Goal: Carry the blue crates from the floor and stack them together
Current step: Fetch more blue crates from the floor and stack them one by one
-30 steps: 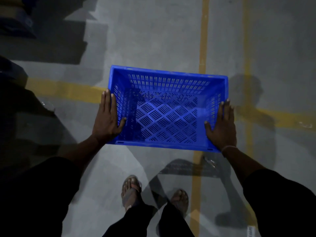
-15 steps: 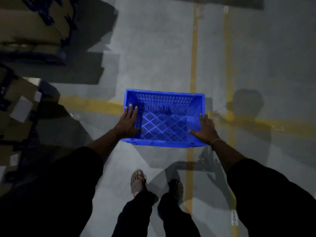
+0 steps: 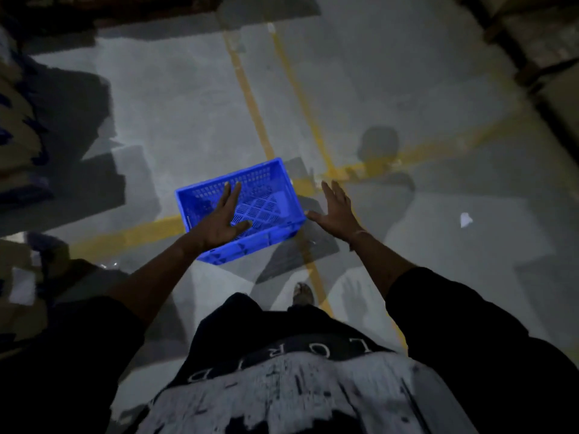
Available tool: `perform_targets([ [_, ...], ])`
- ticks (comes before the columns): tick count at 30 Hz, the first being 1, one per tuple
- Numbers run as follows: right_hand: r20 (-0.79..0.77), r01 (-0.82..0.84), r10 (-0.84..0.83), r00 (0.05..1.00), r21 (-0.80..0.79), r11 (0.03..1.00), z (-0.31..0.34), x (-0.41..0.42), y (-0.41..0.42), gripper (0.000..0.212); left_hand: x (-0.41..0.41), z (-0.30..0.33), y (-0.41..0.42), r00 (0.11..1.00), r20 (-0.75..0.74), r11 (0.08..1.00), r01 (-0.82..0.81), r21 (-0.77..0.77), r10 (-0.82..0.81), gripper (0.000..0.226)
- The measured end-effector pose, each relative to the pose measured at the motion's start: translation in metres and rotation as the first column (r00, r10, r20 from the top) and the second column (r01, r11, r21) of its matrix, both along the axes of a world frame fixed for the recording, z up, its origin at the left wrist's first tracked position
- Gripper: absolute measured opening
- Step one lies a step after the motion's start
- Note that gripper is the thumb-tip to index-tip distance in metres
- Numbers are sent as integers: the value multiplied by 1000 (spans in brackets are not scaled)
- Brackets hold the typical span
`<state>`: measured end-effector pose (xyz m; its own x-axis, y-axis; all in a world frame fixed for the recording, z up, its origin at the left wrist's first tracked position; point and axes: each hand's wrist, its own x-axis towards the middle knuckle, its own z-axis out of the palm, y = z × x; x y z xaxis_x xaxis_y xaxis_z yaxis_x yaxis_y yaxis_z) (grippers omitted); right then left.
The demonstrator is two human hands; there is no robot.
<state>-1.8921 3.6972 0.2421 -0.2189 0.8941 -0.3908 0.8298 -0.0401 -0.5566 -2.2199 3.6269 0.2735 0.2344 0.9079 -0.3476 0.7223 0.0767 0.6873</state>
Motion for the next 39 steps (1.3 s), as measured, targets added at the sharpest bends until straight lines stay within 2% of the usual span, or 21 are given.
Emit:
perform_targets([
  [5, -36, 216, -215, 976, 30, 976, 6, 19, -45, 100, 16, 3, 13, 987, 32, 986, 161, -51, -160, 109],
  [10, -76, 479, -477, 875, 3, 878, 30, 24, -119, 98, 40, 21, 12, 937, 153, 947, 320, -16, -314, 102],
  [13, -94, 623, -618, 781, 27, 782, 44, 29, -162, 95, 57, 23, 13, 896, 159, 906, 422, -16, -415, 94],
  [20, -143, 882, -871, 469, 32, 470, 47, 57, -314, 96, 137, 28, -31, 723, 193, 737, 676, 2, -663, 90],
  [29, -207, 996, -975, 78, 62, 66, 63, 98, -517, 92, 274, 38, -147, 446, 227, 459, 889, 1, -866, 92],
  [33, -225, 995, -973, -57, 69, -74, 58, 114, -618, 92, 334, 43, -225, 356, 230, 361, 932, -19, -906, 90],
  [39, -239, 948, -926, -292, 57, -313, 46, 141, -771, 95, 435, 35, -359, 142, 212, 145, 989, -2, -967, 93],
])
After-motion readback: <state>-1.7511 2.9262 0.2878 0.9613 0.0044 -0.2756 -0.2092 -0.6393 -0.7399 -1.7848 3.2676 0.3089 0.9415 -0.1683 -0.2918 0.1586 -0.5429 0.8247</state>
